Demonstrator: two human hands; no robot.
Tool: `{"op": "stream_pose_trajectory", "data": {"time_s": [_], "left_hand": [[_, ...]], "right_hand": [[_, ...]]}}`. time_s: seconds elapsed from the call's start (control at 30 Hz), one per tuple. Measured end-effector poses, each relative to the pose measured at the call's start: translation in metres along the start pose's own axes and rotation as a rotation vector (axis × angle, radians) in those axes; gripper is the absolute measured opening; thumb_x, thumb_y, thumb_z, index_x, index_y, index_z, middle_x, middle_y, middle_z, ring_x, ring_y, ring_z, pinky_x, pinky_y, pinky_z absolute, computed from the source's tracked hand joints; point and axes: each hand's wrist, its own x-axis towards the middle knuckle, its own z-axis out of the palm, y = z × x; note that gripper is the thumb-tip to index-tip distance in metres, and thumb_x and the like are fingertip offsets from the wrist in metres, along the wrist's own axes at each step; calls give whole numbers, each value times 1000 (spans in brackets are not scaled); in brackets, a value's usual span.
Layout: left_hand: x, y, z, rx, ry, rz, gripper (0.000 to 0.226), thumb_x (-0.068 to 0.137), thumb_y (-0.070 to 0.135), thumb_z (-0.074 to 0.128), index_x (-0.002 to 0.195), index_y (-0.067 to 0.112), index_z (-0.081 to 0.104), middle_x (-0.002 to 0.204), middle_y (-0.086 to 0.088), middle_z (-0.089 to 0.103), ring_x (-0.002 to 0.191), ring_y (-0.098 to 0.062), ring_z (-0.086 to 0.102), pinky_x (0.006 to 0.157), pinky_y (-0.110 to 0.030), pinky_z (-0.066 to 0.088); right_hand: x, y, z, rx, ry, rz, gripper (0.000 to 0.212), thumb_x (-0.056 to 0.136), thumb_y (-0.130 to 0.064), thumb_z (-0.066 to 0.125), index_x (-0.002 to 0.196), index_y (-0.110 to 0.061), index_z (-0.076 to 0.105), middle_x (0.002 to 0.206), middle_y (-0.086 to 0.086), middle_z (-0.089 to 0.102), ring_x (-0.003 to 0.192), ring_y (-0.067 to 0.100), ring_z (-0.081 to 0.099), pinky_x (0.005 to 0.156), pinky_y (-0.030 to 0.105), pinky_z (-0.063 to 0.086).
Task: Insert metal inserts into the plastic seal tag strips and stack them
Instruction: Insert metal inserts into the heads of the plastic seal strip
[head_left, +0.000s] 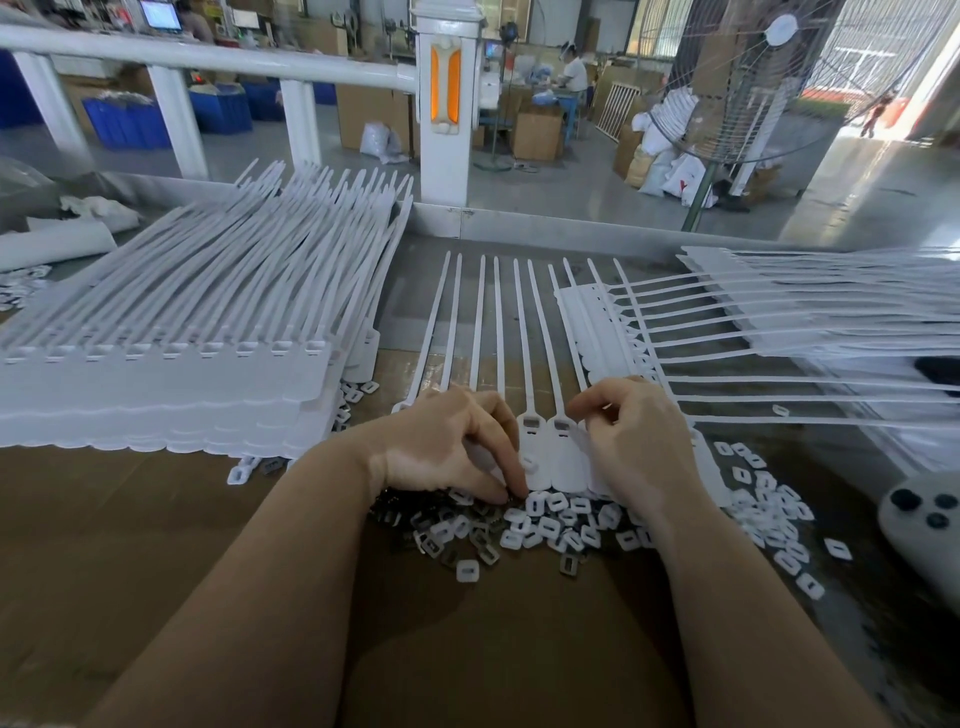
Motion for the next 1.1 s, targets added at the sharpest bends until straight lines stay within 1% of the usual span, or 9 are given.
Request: {"op": "stream_pose_trajectory", "data": {"time_s": [0.13, 0.3, 0.4, 0.47, 0.6, 0.7, 0.87, 1.03, 1.1], "left_hand": [[0, -1, 0, 35, 3, 0, 16, 70, 30, 77, 76, 44, 71, 97, 31, 47, 103, 8, 40, 99, -30, 28], [-1, 2, -2, -48, 48, 2, 17, 71, 21, 78, 69, 36, 69, 97, 18, 52, 96, 6, 49, 90, -14, 36], [-1, 5, -1, -129, 217, 35, 12, 74, 18, 76, 72, 28, 69, 90, 9, 56, 81, 0, 53, 75, -9, 40], [1, 8, 1, -168, 368, 50, 6, 75, 17, 75, 75, 21, 71, 85, 7, 58, 75, -7, 51, 69, -9, 38], [5, 11, 6, -239, 527, 112, 9, 73, 11, 75, 74, 19, 70, 75, 12, 57, 64, 2, 46, 64, -9, 36], [7, 12, 8, -244, 548, 114, 8, 74, 10, 74, 76, 17, 70, 79, 7, 57, 65, -1, 46, 65, -11, 37], [9, 14, 10, -264, 575, 140, 8, 74, 6, 74, 76, 12, 70, 81, 3, 57, 64, 0, 47, 66, -13, 39], [9, 15, 12, -273, 576, 172, 9, 73, 5, 74, 75, 13, 70, 79, 5, 57, 63, 0, 47, 64, -15, 39], [11, 13, 14, -249, 585, 168, 14, 74, 6, 73, 77, 19, 68, 80, 3, 60, 62, 0, 47, 62, -14, 39]], "right_hand": [[0, 0, 0, 9, -4, -2, 21, 86, -5, 55, 85, -19, 70, 86, -6, 56, 88, 16, 55, 86, 32, 46], [0, 1, 0, 24, 1, -19, 23, 86, -4, 54, 83, -20, 69, 88, -6, 59, 88, 13, 55, 84, 28, 45], [-1, -3, -3, 143, 14, -85, 19, 86, -4, 58, 83, -19, 69, 84, -8, 61, 78, 6, 55, 72, 12, 41], [-3, -8, -5, 281, -40, -132, 15, 85, -5, 61, 86, -17, 70, 80, -9, 65, 75, 3, 58, 69, 10, 44], [-6, -14, -10, 513, -217, -142, 15, 87, -4, 60, 89, -14, 70, 75, -9, 68, 71, -4, 62, 64, 6, 45], [-7, -14, -12, 570, -301, -137, 15, 88, -4, 58, 91, -14, 70, 73, -6, 68, 68, -1, 62, 61, 10, 47], [-4, -9, -13, 648, -337, -107, 15, 86, -2, 60, 93, -10, 71, 77, -1, 71, 69, 4, 64, 62, 14, 49], [-3, -6, -15, 745, -333, -55, 15, 80, 1, 66, 88, -10, 71, 76, 0, 72, 69, 5, 64, 62, 15, 49], [-3, -6, -15, 749, -304, -42, 15, 78, 1, 67, 86, -11, 70, 75, 1, 71, 68, 6, 64, 61, 15, 49]]}}
